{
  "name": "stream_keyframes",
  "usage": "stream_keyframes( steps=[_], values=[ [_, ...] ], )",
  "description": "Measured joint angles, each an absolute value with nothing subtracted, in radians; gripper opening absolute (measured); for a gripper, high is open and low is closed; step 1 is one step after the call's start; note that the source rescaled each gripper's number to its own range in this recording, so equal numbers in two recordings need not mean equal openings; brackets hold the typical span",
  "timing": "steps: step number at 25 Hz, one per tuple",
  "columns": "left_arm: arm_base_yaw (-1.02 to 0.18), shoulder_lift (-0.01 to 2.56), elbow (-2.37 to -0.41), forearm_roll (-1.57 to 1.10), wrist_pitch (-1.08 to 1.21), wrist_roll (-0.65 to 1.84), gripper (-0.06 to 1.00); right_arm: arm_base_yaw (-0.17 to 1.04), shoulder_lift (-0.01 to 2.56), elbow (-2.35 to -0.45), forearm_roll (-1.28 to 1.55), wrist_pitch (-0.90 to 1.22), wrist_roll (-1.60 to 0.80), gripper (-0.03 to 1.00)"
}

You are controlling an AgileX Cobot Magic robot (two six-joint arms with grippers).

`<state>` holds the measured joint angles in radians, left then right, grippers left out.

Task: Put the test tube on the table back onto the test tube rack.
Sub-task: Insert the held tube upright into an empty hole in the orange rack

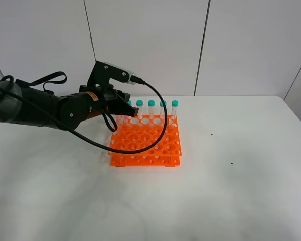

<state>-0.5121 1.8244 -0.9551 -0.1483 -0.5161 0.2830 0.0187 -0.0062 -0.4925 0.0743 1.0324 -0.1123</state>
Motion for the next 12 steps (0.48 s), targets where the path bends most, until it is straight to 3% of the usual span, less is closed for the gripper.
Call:
stream_keyframes(
  steps=[12],
  values=[
    [-0.512,1.834,-0.96,-0.091,-0.539,0.234,0.0,0.019,-0.006,-0.492,0.074,1.032,-0.112,1.0]
  ],
)
